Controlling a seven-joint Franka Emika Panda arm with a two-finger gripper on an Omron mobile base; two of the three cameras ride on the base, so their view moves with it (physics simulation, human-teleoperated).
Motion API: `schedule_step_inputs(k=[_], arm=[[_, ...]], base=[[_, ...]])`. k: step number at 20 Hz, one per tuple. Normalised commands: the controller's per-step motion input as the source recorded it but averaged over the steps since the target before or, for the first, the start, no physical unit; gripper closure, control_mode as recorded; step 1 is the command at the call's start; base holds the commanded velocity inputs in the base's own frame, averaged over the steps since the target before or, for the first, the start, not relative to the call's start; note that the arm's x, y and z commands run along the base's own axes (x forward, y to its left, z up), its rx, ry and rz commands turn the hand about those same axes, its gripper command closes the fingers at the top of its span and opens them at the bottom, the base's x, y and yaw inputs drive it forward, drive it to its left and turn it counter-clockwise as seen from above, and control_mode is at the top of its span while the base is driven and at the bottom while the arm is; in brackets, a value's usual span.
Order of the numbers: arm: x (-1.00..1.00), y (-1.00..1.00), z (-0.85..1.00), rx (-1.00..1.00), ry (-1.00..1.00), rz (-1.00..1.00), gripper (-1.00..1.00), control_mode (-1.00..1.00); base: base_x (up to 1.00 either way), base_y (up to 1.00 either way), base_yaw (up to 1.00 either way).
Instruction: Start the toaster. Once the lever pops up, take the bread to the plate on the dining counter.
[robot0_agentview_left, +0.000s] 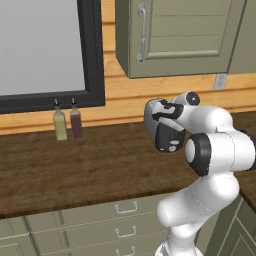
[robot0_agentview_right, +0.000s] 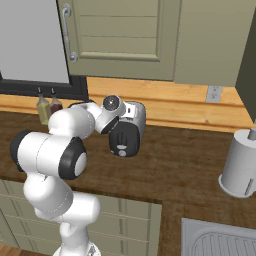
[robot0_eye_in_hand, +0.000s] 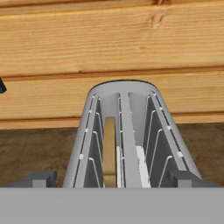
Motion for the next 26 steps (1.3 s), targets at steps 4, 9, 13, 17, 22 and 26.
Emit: schedule_step_inputs(k=[4, 9, 13, 17, 22, 26], arm=[[0.00, 0.00, 0.00, 0.00, 0.00, 0.00, -1.00, -1.00], [0.00, 0.00, 0.00, 0.00, 0.00, 0.00, -1.00, -1.00], [0.00, 0.00, 0.00, 0.00, 0.00, 0.00, -1.00, -1.00], [0.00, 0.00, 0.00, 0.00, 0.00, 0.00, -1.00, -1.00], [0.00, 0.00, 0.00, 0.00, 0.00, 0.00, -1.00, -1.00], [0.00, 0.00, 0.00, 0.00, 0.00, 0.00, -1.00, -1.00]], base=[[0.00, 0.00, 0.00], [0.00, 0.00, 0.00], [0.00, 0.00, 0.00], [0.00, 0.00, 0.00], [0.00, 0.00, 0.00], [0.00, 0.00, 0.00]])
